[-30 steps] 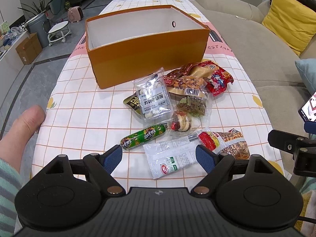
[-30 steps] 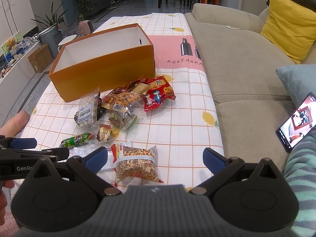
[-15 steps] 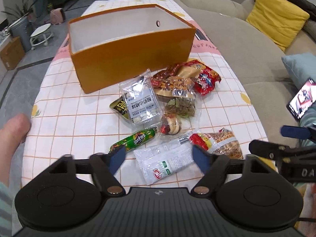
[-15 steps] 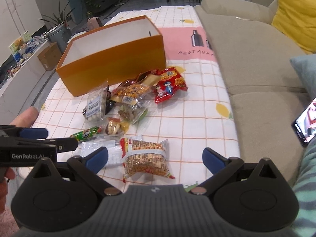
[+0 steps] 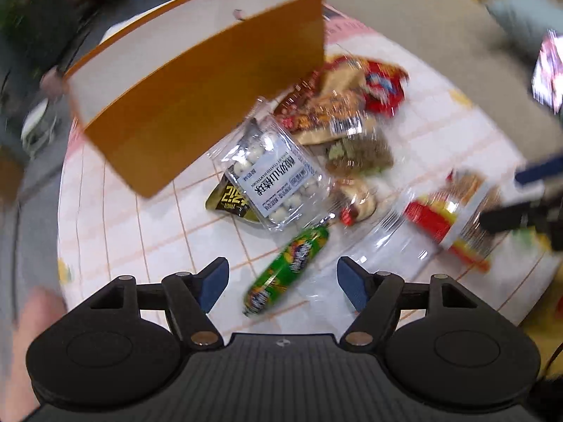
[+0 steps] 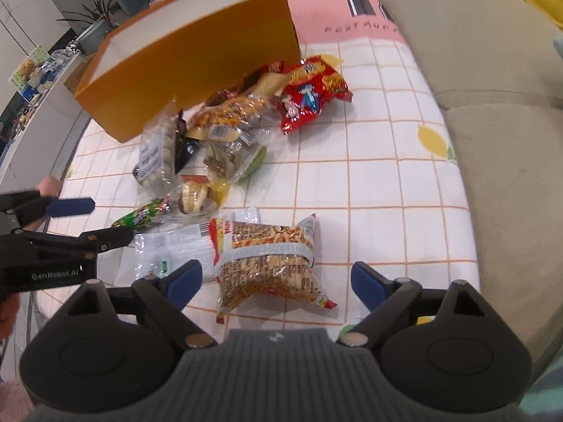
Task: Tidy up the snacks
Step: 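Grasp the green sausage stick with the left tool while the right tool grasps the peanut snack bag, then carry the sausage stick and peanut bag over the orange box with both tools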
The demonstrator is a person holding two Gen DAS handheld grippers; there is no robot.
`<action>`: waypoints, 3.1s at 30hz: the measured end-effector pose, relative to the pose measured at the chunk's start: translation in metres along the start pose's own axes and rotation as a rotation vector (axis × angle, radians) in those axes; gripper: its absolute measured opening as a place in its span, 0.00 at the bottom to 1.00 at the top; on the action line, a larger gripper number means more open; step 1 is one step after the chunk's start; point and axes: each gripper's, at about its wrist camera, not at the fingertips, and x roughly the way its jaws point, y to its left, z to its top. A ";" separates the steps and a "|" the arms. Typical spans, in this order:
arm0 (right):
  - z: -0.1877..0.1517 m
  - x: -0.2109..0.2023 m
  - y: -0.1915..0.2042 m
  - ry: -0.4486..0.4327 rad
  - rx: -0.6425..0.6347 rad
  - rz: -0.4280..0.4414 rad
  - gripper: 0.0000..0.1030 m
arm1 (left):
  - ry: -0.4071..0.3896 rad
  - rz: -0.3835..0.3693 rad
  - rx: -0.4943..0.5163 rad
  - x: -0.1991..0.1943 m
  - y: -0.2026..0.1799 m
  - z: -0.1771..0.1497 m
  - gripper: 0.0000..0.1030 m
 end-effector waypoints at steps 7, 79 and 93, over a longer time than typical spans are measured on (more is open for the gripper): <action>0.004 0.024 0.001 0.050 -0.010 -0.001 0.86 | 0.071 -0.006 0.058 0.027 0.001 -0.002 0.74; 0.057 -0.045 0.028 -0.212 -0.188 0.045 0.58 | -0.198 -0.164 -0.314 -0.077 0.026 0.072 0.24; 0.172 -0.028 0.076 -0.331 -0.327 0.101 0.57 | -0.255 0.000 -0.324 -0.082 0.097 0.135 0.24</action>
